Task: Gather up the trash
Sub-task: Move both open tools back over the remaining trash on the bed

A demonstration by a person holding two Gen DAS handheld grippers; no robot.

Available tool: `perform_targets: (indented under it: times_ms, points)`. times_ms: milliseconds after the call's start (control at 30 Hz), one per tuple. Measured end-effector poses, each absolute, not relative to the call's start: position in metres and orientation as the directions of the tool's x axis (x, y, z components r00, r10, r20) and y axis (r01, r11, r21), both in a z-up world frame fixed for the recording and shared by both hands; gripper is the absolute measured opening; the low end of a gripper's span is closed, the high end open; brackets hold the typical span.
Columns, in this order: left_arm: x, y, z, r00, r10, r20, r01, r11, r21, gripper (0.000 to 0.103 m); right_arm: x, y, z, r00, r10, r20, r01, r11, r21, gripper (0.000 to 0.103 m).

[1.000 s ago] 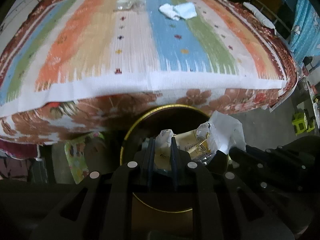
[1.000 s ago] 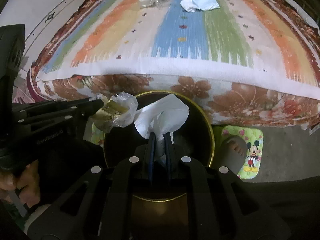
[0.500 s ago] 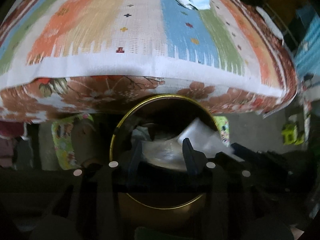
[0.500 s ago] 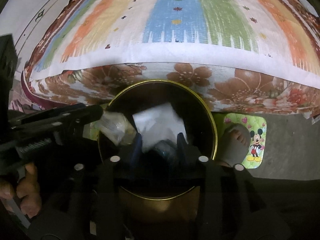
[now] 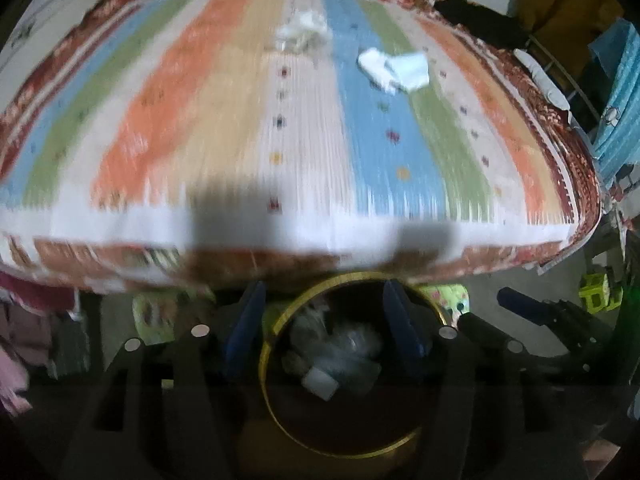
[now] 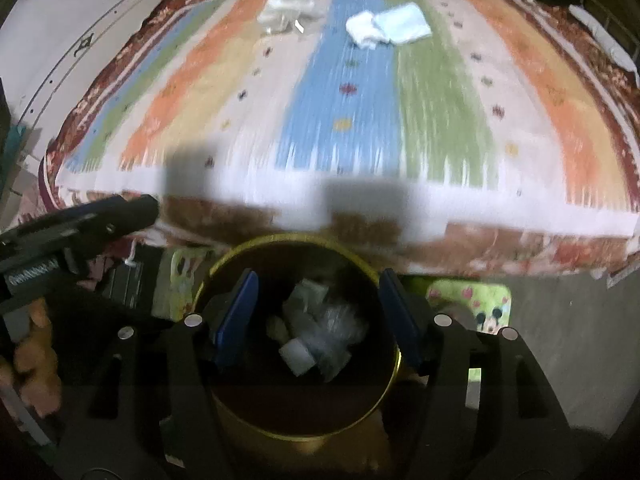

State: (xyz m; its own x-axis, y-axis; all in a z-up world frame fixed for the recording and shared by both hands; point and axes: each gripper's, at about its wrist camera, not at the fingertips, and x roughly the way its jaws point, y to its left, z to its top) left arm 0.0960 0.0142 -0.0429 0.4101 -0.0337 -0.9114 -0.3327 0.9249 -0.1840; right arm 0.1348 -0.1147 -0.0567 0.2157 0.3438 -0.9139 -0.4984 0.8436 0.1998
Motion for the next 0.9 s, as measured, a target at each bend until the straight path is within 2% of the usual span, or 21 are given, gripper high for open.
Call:
perform_targets:
  times_ms: [133,200,300,367,467,733,900]
  points:
    - [0.115,0.028,-0.023,0.440,0.033,-0.897,-0.329,0.936,-0.127,0.073,0.157,-0.112,-0.041,0.262,0.365,-0.893,-0.489,0.848,0.203,0.068]
    - [0.125,0.031,-0.017,0.450,0.072,-0.890,-0.323,0.942,-0.087,0.083,0.167,-0.112,-0.032,0.300,0.366,-0.881,-0.481,0.855,0.191,0.069]
    - [0.143,0.034,-0.011,0.455,0.119,-0.882,-0.316,0.948,-0.035,0.084,0.183,-0.110,-0.024,0.324,0.374,-0.869,-0.473,0.859,0.194,0.073]
    - [0.150,0.044,-0.007,0.462,0.119,-0.879,-0.333,0.942,-0.048,0.086,0.194,-0.108,-0.020,0.331,0.381,-0.863,-0.470,0.860,0.199,0.077]
    - [0.162,0.053,-0.004,0.479,0.083,-0.874,-0.340,0.936,-0.097,0.097,0.206,-0.104,-0.019,0.342,0.381,-0.859,-0.475,0.859,0.191,0.084]
    - [0.201,0.067,0.002,0.522,0.098,-0.847,-0.322,0.942,-0.089,0.097,0.243,-0.094,-0.014,0.391,0.375,-0.841,-0.474,0.865,0.166,0.094]
    - [0.219,0.087,-0.004,0.544,0.063,-0.837,-0.358,0.919,-0.163,0.097,0.262,-0.090,-0.017,0.391,0.388,-0.835,-0.462,0.867,0.186,0.094]
